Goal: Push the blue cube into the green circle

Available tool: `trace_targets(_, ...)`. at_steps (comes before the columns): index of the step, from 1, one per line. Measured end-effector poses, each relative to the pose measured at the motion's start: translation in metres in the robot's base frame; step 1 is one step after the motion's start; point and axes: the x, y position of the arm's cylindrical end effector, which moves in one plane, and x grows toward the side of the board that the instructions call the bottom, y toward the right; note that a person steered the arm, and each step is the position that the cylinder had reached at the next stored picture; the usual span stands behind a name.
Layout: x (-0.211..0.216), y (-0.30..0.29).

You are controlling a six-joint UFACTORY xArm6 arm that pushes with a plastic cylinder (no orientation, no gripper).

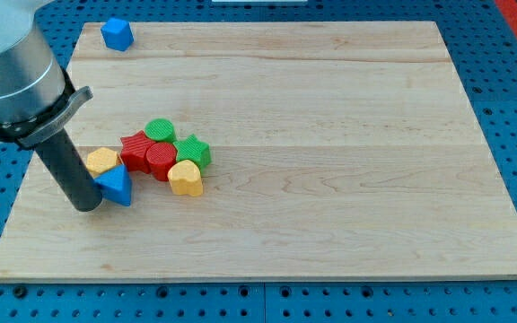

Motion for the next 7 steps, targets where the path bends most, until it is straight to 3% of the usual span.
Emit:
trace_targets(2,0.000,0.037)
trace_targets(4,0.033,0.004)
trace_targets(5,-0.010,-0.090)
trace_targets(6,-0.030,-0.105)
trace_targets(7,-0.132,-0.105)
